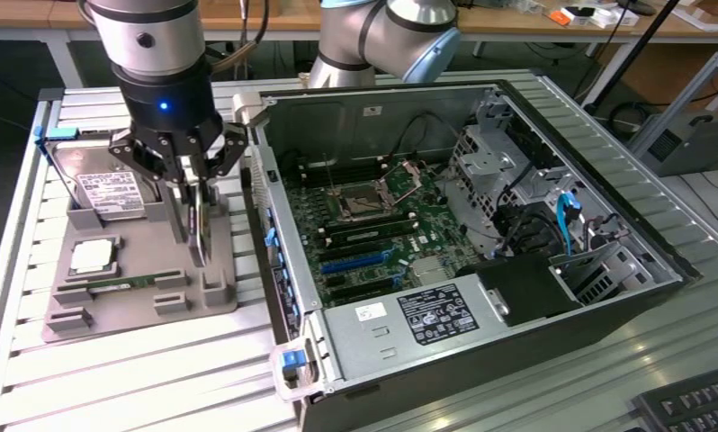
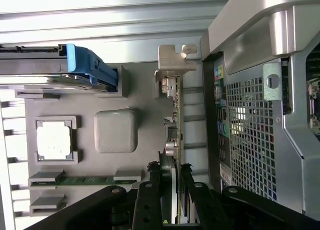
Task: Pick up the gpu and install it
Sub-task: 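Pick up the gpu and move the gpu toward the slot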
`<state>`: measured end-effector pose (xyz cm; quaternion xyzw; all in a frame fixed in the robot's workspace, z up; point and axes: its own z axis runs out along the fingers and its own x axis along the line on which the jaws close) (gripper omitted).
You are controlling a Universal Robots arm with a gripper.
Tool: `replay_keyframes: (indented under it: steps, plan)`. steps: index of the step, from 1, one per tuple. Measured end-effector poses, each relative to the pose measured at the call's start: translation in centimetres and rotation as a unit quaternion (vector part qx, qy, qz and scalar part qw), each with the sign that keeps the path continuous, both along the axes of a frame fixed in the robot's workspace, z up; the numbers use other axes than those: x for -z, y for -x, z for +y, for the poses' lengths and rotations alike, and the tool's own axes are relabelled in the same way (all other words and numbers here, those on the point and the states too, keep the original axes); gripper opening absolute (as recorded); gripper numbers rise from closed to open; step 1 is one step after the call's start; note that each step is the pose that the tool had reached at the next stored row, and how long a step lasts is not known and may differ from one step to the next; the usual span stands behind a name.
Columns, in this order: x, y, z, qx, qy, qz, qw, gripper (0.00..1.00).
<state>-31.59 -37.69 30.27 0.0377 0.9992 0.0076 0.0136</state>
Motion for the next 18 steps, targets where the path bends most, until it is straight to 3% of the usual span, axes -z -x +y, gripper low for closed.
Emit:
replay_keyframes:
  steps: [18]
  plan:
    - [-1.14, 0.0, 0.0, 0.0, 0.0, -0.0001, 1.0, 0.27]
